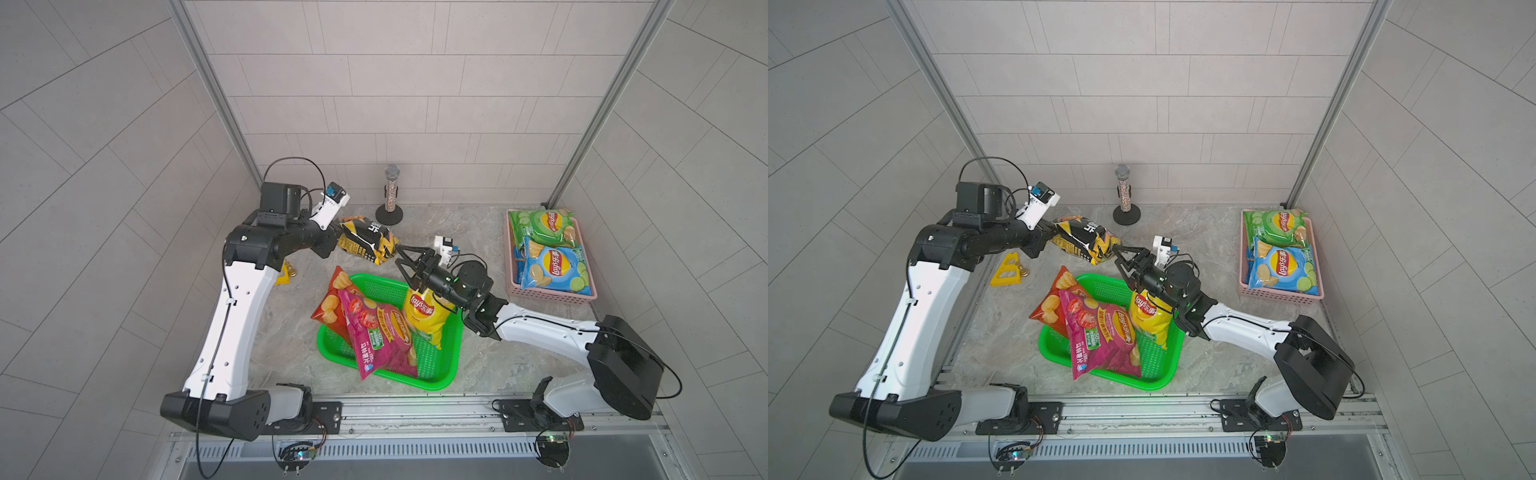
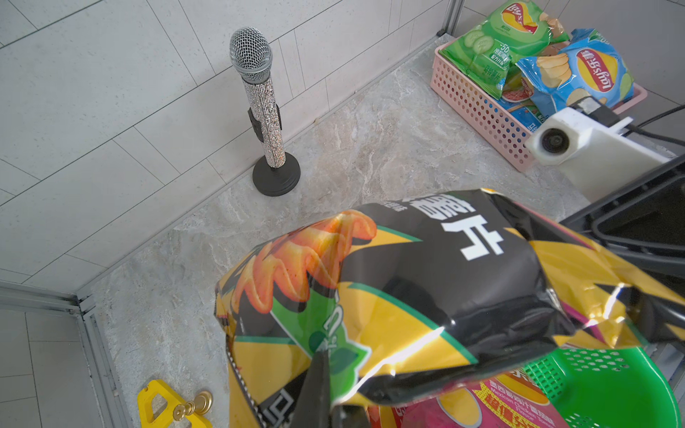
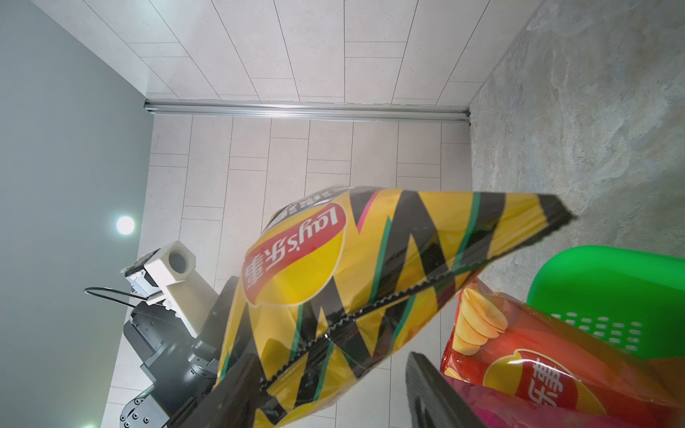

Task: Put the potato chips into the basket
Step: Pick up the potato chip from the corner of the board.

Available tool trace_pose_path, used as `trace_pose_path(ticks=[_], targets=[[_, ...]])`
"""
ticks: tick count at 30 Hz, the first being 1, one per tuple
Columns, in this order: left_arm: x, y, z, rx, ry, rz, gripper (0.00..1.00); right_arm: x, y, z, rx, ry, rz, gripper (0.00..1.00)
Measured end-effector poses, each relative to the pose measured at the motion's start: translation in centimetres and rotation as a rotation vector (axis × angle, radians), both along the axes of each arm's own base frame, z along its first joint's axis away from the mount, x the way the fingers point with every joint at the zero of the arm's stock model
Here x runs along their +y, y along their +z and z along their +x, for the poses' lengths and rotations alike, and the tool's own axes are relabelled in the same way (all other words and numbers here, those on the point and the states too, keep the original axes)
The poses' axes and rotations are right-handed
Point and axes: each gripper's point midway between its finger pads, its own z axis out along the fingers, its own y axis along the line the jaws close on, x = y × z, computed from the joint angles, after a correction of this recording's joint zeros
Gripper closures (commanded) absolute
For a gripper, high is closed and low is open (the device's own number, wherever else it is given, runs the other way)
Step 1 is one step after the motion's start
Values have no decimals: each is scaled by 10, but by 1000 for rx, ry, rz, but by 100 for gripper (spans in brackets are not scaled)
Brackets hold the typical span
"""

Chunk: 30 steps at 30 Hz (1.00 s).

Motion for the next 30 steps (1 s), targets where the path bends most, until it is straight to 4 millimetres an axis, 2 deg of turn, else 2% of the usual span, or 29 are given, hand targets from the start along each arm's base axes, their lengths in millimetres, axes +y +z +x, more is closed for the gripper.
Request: trace_pose_path(ticks=[5,8,12,15,21,23,30], targets=[[-5,1,-11,-5,-44,-18,100,-1,2,2,-1,-8,7,34],[-7,4,-19,-18,-64,-26,100,-2,5,4,-3,-15,13,40],[-9,9,-26,-34,-82,-36,100,-1,5,8,-2,-23,20,57],[-11,9,-28,-31,-93,-41,100,-1,4,10,0,-27,28,65],[-13,-1,-33,-4,-125,-32,100,-6,7,15,-21,-47,26,87],[-14,-5,-36,6,-137,-29,100,-8,7,16,-30,-55,14,99],[-16,-17,-50,46,-175,-26,100,-24,21,14,-81,-75,-28,100]])
